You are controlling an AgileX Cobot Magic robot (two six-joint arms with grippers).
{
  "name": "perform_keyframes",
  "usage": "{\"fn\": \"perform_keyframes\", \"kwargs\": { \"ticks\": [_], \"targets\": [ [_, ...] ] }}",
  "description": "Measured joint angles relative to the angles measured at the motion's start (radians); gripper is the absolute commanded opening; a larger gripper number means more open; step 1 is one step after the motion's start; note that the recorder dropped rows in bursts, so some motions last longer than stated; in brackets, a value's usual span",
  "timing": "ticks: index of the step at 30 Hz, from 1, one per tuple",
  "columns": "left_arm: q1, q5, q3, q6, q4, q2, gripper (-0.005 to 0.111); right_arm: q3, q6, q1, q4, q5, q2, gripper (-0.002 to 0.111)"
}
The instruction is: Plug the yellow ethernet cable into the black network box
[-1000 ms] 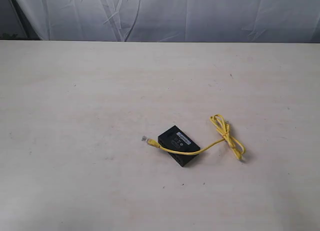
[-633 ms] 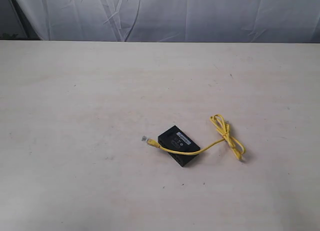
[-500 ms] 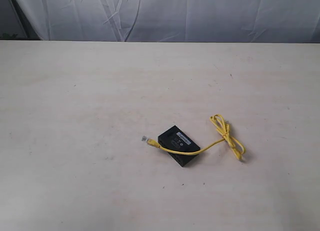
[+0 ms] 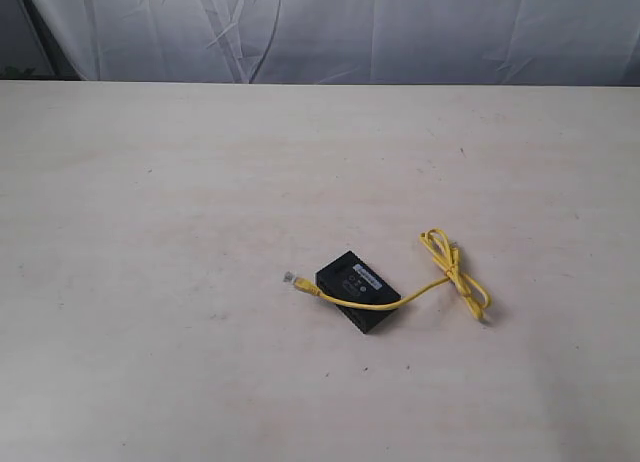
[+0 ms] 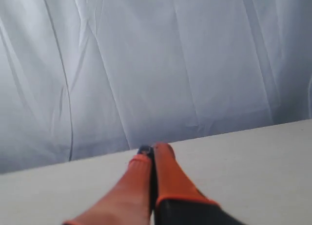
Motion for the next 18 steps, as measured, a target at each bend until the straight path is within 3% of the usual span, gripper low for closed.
{"fn": "perform_keyframes", "kwargs": {
  "ticks": [7, 13, 18],
  "targets": [
    [0.0, 0.232, -0.199, 0.028, 0.226, 0.292, 0.0, 0.0, 0.0, 0.0, 0.259, -0.009, 0.0, -0.001],
    [-0.005, 0.419, -0.352, 0.205, 0.247, 0.55, 0.0, 0.0, 0.0, 0.0, 0.272, 0.04, 0.0, -0.001],
    [-0.06, 0.57, -0.474, 0.368, 0.18, 0.723, 0.0, 0.0, 0.0, 0.0, 0.272, 0.068, 0.0, -0.001]
  ]
}}
